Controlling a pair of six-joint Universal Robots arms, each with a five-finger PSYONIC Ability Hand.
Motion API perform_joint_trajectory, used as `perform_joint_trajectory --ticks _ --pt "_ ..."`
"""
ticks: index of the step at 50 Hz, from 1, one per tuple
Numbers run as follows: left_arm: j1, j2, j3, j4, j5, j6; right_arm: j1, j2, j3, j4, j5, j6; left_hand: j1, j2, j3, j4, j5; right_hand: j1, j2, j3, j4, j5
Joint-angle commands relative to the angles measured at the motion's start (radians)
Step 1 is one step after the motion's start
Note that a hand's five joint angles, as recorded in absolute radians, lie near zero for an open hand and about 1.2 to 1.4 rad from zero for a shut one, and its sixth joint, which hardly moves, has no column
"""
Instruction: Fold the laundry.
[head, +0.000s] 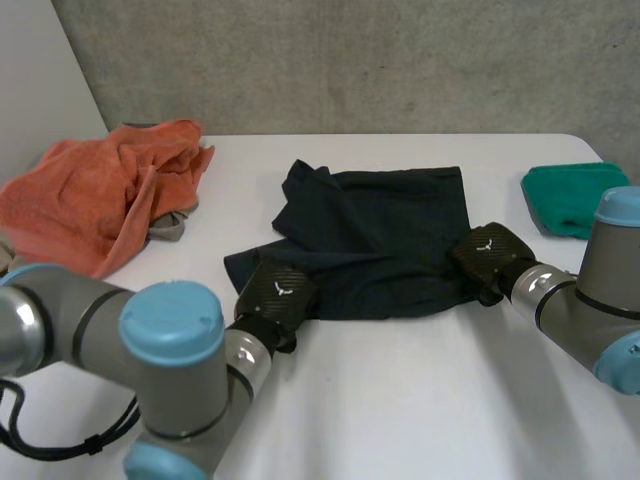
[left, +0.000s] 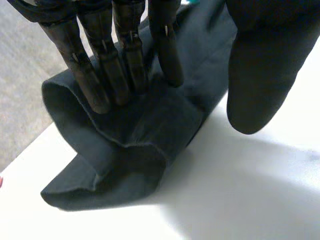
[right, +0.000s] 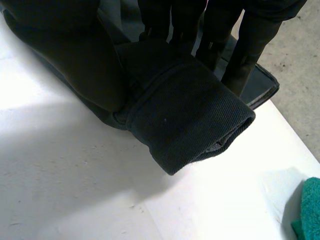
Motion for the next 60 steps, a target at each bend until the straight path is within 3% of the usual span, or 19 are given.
perform_joint_trajectory --ticks 1,8,12,19,23,31,36,43,50,54,58,60 --pt "0.043 -0.079 0.118 -0.01 -0.005 0.004 -0.001 -0.002 0.008 0.009 -0.001 0.0 0.028 0.028 0.027 0.032 0.035 0.343 0.243 0.246 0.201 0.283" --pt "0.059 -0.16 0.175 -0.001 -0.018 0.098 -0.001 -0.002 0.008 0.009 0.001 0.0 0.166 0.166 0.164 0.17 0.173 0.343 0.243 0.246 0.201 0.283" --pt "0.085 -0.166 0.188 0.039 -0.038 0.173 -0.001 -0.003 0.004 0.009 0.001 -0.003 0.74 0.74 0.739 0.744 0.747 0.343 0.243 0.246 0.201 0.283" --pt "0.087 -0.125 0.175 0.08 -0.051 0.221 0.009 -0.034 -0.015 0.044 0.001 -0.002 0.741 0.741 0.74 0.745 0.748 0.343 0.243 0.246 0.201 0.283" --pt "0.078 0.08 0.139 0.048 -0.052 0.204 0.01 -0.161 -0.068 0.137 0.001 -0.006 0.741 0.741 0.74 0.745 0.748 0.343 0.243 0.246 0.201 0.283" --pt "0.021 0.43 0.171 -0.193 -0.051 0.081 -0.002 -0.405 -0.311 0.413 0.003 0.005 0.741 0.741 0.74 0.745 0.748 0.343 0.243 0.246 0.201 0.283" --pt "0.03 0.501 0.256 -0.419 -0.046 -0.015 0.005 -0.398 -0.405 0.533 0.007 -0.008 0.741 0.741 0.74 0.745 0.748 0.343 0.243 0.246 0.201 0.283" --pt "0.044 0.374 0.318 -0.526 -0.045 -0.046 0.041 -0.303 -0.398 0.589 0.009 -0.023 0.741 0.741 0.74 0.745 0.748 0.343 0.243 0.246 0.201 0.283" --pt "0.116 0.063 0.499 -0.529 -0.046 -0.04 0.062 -0.129 -0.413 0.559 0.062 -0.101 0.741 0.741 0.74 0.745 0.748 0.343 0.243 0.246 0.201 0.283" --pt "0.138 -0.111 0.716 -0.529 -0.046 -0.016 0.073 -0.008 -0.495 0.416 0.127 -0.121 0.741 0.741 0.74 0.745 0.748 0.343 0.243 0.246 0.201 0.283" --pt "0.139 -0.221 1.012 -0.512 -0.04 0.068 0.082 0.056 -0.598 0.17 0.165 -0.115 0.741 0.741 0.74 0.745 0.748 0.343 0.243 0.246 0.201 0.283" --pt "0.139 -0.258 1.205 -0.456 -0.04 0.113 0.088 0.061 -0.643 -0.034 0.167 -0.103 0.741 0.741 0.74 0.745 0.748 0.343 0.243 0.246 0.201 0.283"
